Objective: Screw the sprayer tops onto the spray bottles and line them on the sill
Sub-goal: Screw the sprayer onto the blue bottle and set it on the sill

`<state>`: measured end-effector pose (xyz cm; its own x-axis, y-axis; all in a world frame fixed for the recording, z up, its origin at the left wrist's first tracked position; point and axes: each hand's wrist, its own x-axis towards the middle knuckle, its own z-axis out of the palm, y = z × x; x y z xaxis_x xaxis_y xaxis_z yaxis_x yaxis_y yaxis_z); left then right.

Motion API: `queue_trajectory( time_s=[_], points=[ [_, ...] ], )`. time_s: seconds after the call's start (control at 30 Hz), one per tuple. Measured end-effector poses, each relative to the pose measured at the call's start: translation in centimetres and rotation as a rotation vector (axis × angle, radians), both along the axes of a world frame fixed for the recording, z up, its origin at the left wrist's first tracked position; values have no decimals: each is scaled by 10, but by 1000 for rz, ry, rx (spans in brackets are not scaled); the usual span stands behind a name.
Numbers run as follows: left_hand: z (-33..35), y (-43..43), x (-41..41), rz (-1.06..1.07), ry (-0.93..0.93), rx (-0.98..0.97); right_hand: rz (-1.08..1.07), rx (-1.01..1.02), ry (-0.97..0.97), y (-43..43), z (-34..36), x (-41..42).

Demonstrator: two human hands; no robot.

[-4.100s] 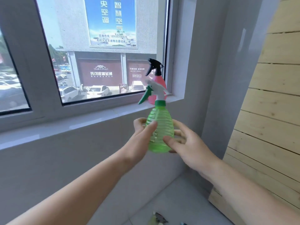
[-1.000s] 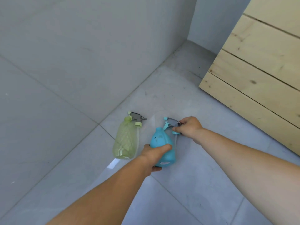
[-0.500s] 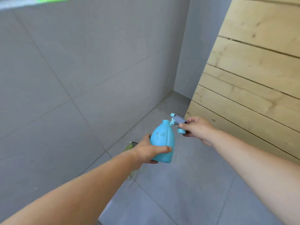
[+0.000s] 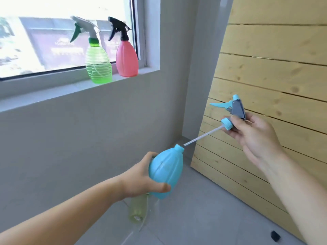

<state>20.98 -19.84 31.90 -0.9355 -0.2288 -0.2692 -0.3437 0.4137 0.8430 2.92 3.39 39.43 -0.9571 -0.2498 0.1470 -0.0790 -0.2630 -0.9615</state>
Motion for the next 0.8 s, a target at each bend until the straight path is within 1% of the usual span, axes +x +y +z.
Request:
queue_trajectory(
  time_s=[0.1, 0.23, 0.4, 0.47, 0.57, 0.8],
  points=[
    [3, 5, 4, 5, 6, -35, 20, -22, 43, 7, 8, 14],
    [2, 11, 5, -16, 10, -56, 49, -12, 20, 7, 3, 17],
    [5, 15, 2, -50, 48, -73, 192, 63, -39, -9, -14, 24],
    [5, 15, 1, -67, 66, -45, 255, 118, -29, -18, -20, 30],
    [5, 15, -1, -70, 99, 50, 303, 155, -16, -29, -26, 36],
    [6, 9, 0, -75, 113, 212, 404, 122, -75, -36, -31, 35]
  ],
)
